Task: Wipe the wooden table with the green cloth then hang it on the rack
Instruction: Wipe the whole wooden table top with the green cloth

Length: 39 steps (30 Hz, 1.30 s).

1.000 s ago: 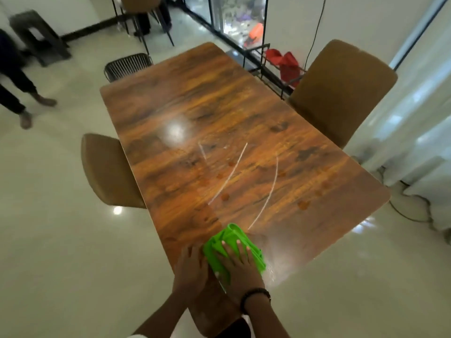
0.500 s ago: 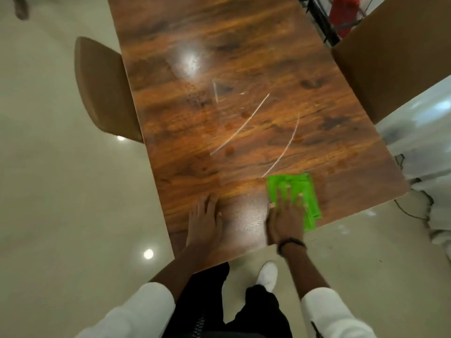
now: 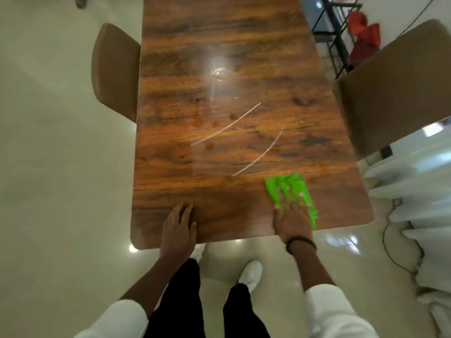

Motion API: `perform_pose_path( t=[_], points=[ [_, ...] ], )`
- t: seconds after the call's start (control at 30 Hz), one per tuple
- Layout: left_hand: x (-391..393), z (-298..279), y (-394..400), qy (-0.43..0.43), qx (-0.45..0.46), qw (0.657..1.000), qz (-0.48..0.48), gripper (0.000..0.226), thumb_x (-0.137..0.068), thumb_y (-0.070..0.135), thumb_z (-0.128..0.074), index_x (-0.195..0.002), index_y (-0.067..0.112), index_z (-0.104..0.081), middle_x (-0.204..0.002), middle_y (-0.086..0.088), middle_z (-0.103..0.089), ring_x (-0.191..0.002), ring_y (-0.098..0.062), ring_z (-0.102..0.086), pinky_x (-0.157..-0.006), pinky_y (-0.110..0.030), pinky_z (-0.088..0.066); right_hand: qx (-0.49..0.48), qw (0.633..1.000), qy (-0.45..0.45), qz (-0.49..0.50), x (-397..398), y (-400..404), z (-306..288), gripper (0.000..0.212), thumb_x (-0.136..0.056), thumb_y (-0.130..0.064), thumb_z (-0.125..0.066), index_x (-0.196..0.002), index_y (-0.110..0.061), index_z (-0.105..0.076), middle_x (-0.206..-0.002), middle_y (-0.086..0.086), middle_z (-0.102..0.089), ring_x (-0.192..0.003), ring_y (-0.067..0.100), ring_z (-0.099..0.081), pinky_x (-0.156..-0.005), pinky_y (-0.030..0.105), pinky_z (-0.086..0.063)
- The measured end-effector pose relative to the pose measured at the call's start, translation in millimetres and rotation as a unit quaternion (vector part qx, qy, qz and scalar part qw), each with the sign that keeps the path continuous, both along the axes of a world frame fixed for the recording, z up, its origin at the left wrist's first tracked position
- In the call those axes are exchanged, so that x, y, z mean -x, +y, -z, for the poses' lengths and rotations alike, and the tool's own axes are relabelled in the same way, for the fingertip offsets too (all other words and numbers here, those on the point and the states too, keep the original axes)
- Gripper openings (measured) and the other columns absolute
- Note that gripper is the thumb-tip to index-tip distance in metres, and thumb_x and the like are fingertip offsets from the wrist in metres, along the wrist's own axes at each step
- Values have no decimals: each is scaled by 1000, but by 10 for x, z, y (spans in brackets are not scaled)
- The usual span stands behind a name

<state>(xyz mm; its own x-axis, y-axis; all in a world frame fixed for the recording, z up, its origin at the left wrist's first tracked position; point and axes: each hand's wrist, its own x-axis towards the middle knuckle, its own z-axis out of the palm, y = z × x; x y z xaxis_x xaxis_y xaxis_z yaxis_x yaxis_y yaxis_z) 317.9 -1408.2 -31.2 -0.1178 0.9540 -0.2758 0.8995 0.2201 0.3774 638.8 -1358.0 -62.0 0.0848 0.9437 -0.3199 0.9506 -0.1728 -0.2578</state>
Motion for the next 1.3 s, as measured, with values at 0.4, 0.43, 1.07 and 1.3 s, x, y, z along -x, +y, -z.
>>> perform_pose_path(
  t=[0.4,0.43,1.07,1.3],
  points=[
    [-458,-34,-149,-22,-19,997,-70,52,-93,27,-56,-142,17,-41,-150,-9,-36,-134,-27,-40,-109,-45,-37,-19,997,69,1,287,59,0,59,-94,-39,-26,-150,-23,-37,-157,4,-28,-143,45,-24,-114,57,-11],
    [-437,-50,-135,-22,-19,996,-79,52,-93,27,-55,-143,18,-41,-150,-8,-35,-134,-27,-40,-108,-44,-37,-18,995,81,-60,590,32,-8,57,-95,-38,-27,-149,-24,-38,-157,2,-28,-142,44,-27,-114,55,-10],
    [-1831,84,499,-43,-35,985,166,51,-98,35,-37,-148,22,-30,-153,-7,-30,-142,-27,-27,-115,-44,-27,26,996,11,80,-1408,452,-123,58,-97,-50,-18,-154,-41,-7,-163,-8,-3,-150,28,-2,-119,49,-1],
    [-2455,74,547,-55,3,968,244,54,-97,38,-27,-150,27,-26,-157,-1,-26,-145,-22,-22,-119,-39,-16,21,991,26,129,-1374,-71,-163,59,-93,-56,-8,-149,-40,2,-156,-13,8,-150,30,0,-120,50,-2]
  ],
)
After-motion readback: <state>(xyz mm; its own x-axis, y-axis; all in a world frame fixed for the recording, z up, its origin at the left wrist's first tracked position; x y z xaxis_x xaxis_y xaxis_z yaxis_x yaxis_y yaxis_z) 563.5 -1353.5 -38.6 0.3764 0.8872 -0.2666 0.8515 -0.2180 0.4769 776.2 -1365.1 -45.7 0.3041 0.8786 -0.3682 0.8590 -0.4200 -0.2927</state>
